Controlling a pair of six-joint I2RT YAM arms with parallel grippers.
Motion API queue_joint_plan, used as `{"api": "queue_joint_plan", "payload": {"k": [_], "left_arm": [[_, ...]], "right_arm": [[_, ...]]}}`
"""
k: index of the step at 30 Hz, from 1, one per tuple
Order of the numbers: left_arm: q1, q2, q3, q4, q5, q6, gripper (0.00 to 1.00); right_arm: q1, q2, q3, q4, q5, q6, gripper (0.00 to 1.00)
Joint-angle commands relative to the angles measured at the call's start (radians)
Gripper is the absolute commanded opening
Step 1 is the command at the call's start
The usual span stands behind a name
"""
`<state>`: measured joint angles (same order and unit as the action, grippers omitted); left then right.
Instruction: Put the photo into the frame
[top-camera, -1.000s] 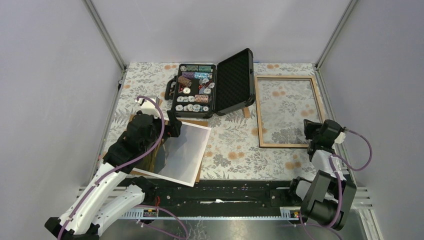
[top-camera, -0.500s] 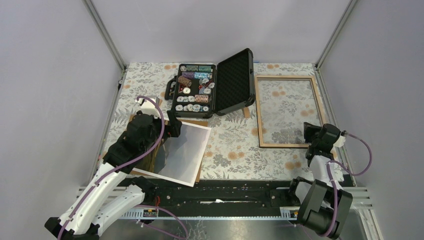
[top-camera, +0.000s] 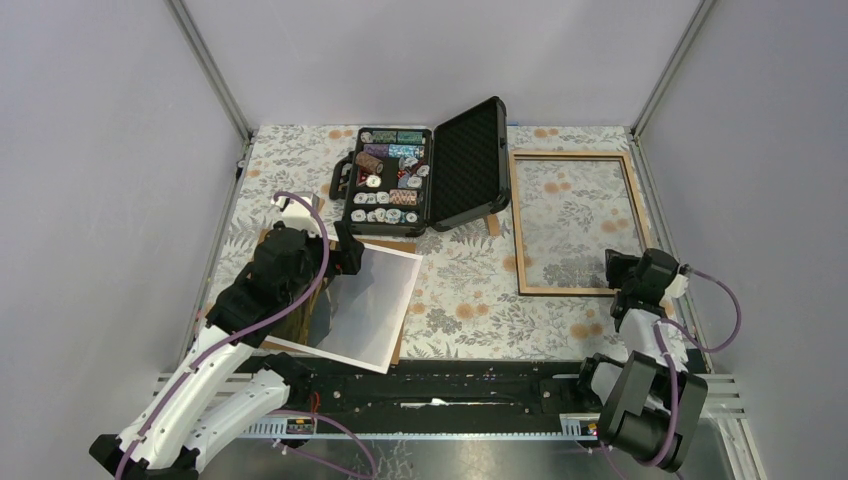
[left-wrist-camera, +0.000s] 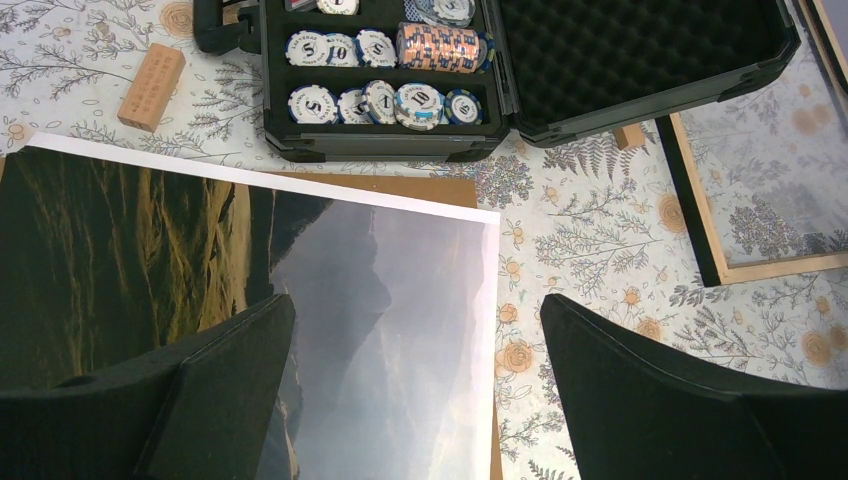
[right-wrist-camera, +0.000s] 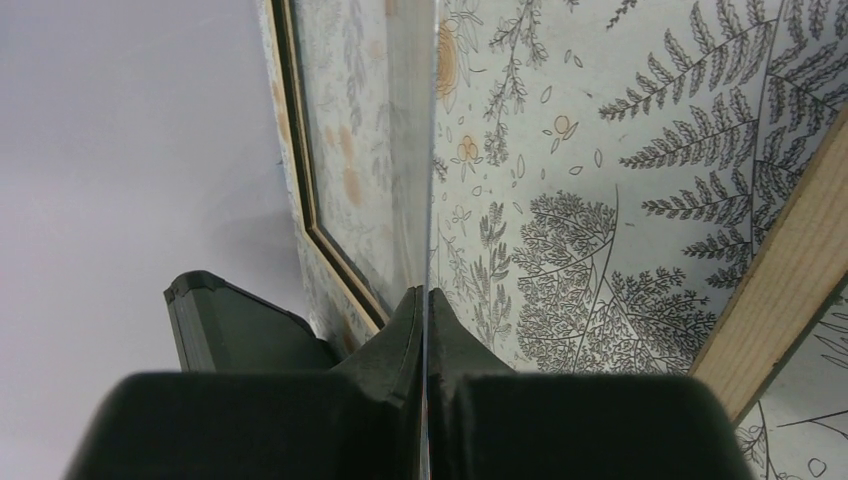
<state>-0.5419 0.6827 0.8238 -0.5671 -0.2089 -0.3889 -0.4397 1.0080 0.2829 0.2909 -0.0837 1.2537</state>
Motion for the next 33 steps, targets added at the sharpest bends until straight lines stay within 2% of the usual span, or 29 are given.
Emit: {"api": "queue_joint_plan", "payload": {"k": [1, 3, 6, 9, 13, 16, 21, 26, 33], "left_arm": [[-0.001, -0.004, 0.001, 0.039, 0.010, 0.010, 0.99], [-0.001, -0.003, 0.000, 0.041, 0.010, 0.010, 0.99], [-0.001, -0.004, 0.000, 0.042, 0.013, 0.011, 0.99], [-0.001, -0.003, 0.000, 0.041, 0.015, 0.012, 0.99], [-0.001, -0.007, -0.001, 0.041, 0.013, 0.010, 0.99], [-0.001, -0.012, -0.002, 0.042, 0.010, 0.009, 0.99], [-0.001, -0.013, -0.002, 0.042, 0.013, 0.008, 0.99], [-0.001, -0.006, -0.003, 0.045, 0.022, 0.012, 0.99], [0.000, -0.001, -0.003, 0.048, 0.028, 0.015, 0.99]], "right_arm": [[-0.005, 0.030, -0.007, 0.085, -0.018, 0.000, 0.00], [-0.005, 0.039, -0.008, 0.095, -0.024, -0.005, 0.03], [-0.005, 0.050, -0.007, 0.105, -0.035, -0.031, 0.23], [-0.005, 0.073, 0.001, 0.111, -0.053, -0.087, 0.25], [-0.005, 0.106, -0.007, 0.161, -0.092, -0.146, 0.39], [-0.005, 0.131, -0.027, 0.230, -0.101, -0.156, 0.42], [-0.005, 0.191, -0.045, 0.350, -0.129, -0.152, 0.36], [-0.005, 0.204, -0.082, 0.443, -0.149, -0.072, 0.22], [-0.005, 0.128, -0.037, 0.404, -0.171, -0.010, 0.01]]}}
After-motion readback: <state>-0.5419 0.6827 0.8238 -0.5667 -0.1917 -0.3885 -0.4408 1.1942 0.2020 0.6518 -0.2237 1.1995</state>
